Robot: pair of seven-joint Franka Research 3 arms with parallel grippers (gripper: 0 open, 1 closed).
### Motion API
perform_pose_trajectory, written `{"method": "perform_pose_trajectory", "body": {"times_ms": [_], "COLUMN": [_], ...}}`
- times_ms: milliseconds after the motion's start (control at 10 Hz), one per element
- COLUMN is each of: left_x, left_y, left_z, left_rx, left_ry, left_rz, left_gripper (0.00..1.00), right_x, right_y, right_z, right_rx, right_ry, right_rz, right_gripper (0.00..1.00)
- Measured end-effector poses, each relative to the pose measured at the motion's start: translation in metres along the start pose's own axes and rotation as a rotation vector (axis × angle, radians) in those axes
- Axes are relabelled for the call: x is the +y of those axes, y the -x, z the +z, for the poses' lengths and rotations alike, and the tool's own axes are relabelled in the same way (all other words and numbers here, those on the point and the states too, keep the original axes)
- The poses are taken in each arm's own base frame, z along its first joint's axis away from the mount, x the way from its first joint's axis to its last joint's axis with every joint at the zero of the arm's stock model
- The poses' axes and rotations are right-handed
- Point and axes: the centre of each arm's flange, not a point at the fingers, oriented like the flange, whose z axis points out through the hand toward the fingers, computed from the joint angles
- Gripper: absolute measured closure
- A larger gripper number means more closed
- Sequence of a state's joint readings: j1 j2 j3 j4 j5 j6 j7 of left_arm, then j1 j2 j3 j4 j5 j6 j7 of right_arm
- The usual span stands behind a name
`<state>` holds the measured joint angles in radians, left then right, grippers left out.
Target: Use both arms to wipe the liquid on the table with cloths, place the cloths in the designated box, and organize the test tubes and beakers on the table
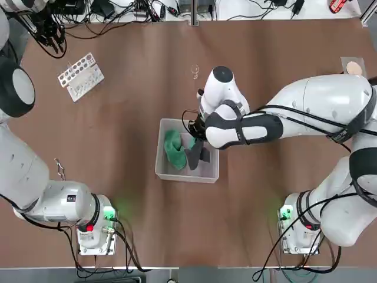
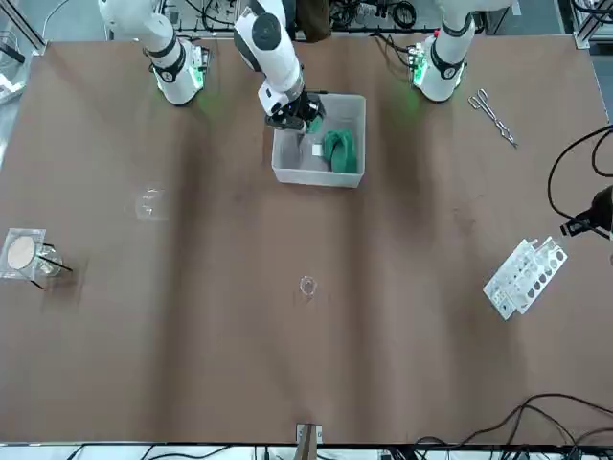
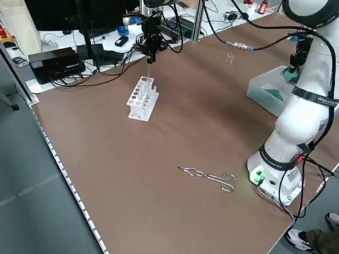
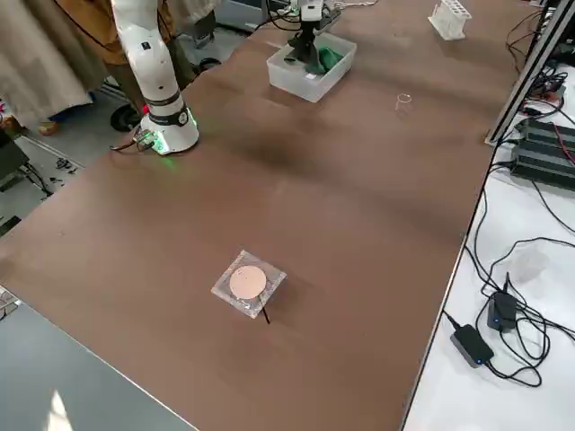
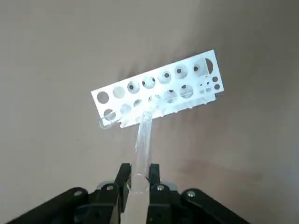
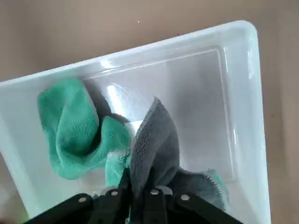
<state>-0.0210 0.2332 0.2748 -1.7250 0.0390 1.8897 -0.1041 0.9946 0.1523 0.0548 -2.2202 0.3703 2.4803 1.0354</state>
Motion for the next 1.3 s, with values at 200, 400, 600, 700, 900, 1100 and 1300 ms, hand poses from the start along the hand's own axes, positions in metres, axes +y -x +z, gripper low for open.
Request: {"method": "perform_pose_trajectory", "body": {"times_ms": [200, 400, 600, 700, 900, 1100, 1300], "left_x": [-0.005, -0.006, -0.004, -0.004, -0.009, -0.016, -0.018], "left_y": [-0.003, -0.006, -0.008, -0.009, -0.009, -0.010, -0.011], "left_z": [0.001, 0.006, 0.014, 0.016, 0.016, 0.018, 0.023], "left_rx": [0.019, 0.025, 0.016, 0.014, 0.015, 0.013, 0.004], "left_ry": [0.001, 0.011, 0.019, 0.020, 0.022, 0.019, 0.015], "left_rz": [-0.007, -0.015, -0.016, -0.008, -0.002, -0.011, -0.014], "left_gripper": [0.79, 0.79, 0.79, 0.79, 0.79, 0.79, 0.79], "right_x": [-0.001, -0.009, -0.007, 0.003, 0.022, 0.017, 0.010], "right_y": [-0.003, -0.031, -0.101, -0.140, -0.212, -0.257, -0.280], "right_z": [-0.002, -0.026, -0.076, -0.096, -0.108, -0.096, -0.073], "right_rx": [0.005, 0.032, 0.074, 0.103, 0.163, 0.233, 0.250], "right_ry": [-0.007, -0.060, -0.108, -0.119, -0.120, -0.135, -0.226], "right_rz": [0.004, 0.016, -0.131, -0.239, -0.467, -0.628, -0.739], "right_gripper": [0.48, 0.19, 0.07, 0.01, 0.01, 0.01, 0.01]}}
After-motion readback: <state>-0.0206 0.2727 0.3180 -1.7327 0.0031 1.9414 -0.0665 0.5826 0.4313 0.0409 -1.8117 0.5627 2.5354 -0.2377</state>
